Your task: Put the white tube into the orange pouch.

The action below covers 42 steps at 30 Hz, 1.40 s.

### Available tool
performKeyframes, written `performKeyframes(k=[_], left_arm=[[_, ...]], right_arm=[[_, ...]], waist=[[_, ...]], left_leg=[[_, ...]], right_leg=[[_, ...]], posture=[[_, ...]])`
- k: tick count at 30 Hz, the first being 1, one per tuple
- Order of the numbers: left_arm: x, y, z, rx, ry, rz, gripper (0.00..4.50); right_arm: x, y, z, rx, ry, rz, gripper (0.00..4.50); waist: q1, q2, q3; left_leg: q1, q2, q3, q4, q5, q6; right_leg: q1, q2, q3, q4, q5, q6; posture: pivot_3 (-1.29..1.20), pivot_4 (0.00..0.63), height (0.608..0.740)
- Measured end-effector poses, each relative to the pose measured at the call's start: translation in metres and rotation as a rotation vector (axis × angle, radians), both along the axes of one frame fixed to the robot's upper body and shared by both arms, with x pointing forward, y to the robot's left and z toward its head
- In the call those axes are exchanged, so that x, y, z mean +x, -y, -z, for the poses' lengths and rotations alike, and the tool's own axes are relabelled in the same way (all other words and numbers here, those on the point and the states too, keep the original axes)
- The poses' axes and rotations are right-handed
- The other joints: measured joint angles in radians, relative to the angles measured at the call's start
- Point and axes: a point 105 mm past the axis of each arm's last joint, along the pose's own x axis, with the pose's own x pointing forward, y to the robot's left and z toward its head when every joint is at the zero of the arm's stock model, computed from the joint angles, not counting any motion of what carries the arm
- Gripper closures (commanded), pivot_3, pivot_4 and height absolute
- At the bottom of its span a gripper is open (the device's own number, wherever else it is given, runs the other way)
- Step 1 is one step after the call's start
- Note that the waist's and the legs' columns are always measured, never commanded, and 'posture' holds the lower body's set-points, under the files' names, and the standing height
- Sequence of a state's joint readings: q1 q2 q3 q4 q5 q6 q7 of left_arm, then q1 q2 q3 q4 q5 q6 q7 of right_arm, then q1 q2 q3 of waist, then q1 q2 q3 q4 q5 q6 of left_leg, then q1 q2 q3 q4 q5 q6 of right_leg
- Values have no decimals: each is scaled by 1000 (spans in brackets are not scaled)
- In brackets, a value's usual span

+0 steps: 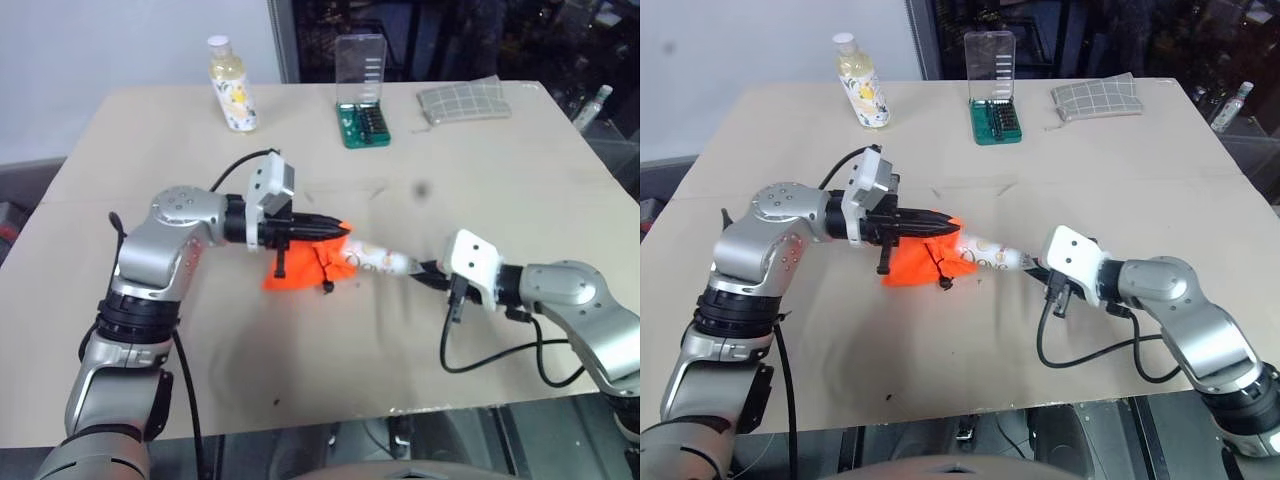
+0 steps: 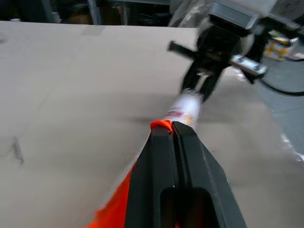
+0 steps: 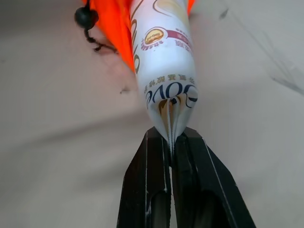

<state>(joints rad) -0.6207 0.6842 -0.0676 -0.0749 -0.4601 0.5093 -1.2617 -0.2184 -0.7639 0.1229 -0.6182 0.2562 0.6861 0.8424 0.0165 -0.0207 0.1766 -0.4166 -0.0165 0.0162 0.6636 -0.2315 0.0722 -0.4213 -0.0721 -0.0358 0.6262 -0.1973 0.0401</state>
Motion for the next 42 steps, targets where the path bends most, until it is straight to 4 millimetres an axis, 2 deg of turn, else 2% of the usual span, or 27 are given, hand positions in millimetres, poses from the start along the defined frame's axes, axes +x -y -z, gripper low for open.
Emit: performKeyframes(k=[6, 9, 17, 22, 29, 36, 39, 42], left_arm=[[8, -10, 22, -12, -34, -153, 4500], [8, -1, 20, -47, -34, -177, 4500], [12, 5, 8, -51, -31, -228, 4500], [4, 13, 2, -54, -25, -199, 4500], [3, 11, 1, -43, -30, -197, 4500], [3, 11, 1, -43, -27, -201, 4500], [4, 15, -1, -47, -17, -202, 4500], [3, 19, -4, -50, -13, -196, 4500]], right_arm=[[-3, 27, 11, 49, -38, 160, 4424], [-4, 29, 13, 64, -42, 186, 4424], [-8, 20, 9, 85, -42, 142, 4424], [-8, 7, 9, 102, -35, 104, 4424], [-3, 9, -6, 121, 0, 99, 4424], [1, -2, -19, 141, 18, 46, 4424], [2, -16, -14, 134, 2, 1, 4424], [6, -17, -1, 96, -31, 6, 4424]], waist=[[0, 0, 0], [0, 0, 0], [-1, 0, 0], [-1, 0, 0], [0, 0, 0], [-1, 0, 0], [0, 0, 0], [0, 0, 0]], left_leg=[[0, 1, 0, 1, 0, 0], [0, 1, 0, 3, 0, 0], [1, 2, 0, 3, 0, 0], [1, 2, 0, 3, 0, 0], [1, 2, 0, 3, 0, 0], [1, 2, 0, 3, 0, 0], [1, 2, 0, 3, 0, 0], [0, 1, 1, 3, -1, 1]], right_leg=[[1, -3, 2, 0, 0, 0], [1, -4, 2, 0, -1, -1], [2, 0, 3, 0, -1, -1], [2, 0, 3, 0, -1, -1], [2, 0, 3, 0, -1, -1], [2, -1, 3, 0, -1, -1], [2, -1, 3, 0, -1, -1], [2, 0, 3, 0, -1, -1]], posture=[[0, 150, 740], [0, 150, 740], [0, 150, 740], [0, 150, 740], [0, 150, 740], [0, 150, 740], [0, 150, 740], [0, 150, 740]])
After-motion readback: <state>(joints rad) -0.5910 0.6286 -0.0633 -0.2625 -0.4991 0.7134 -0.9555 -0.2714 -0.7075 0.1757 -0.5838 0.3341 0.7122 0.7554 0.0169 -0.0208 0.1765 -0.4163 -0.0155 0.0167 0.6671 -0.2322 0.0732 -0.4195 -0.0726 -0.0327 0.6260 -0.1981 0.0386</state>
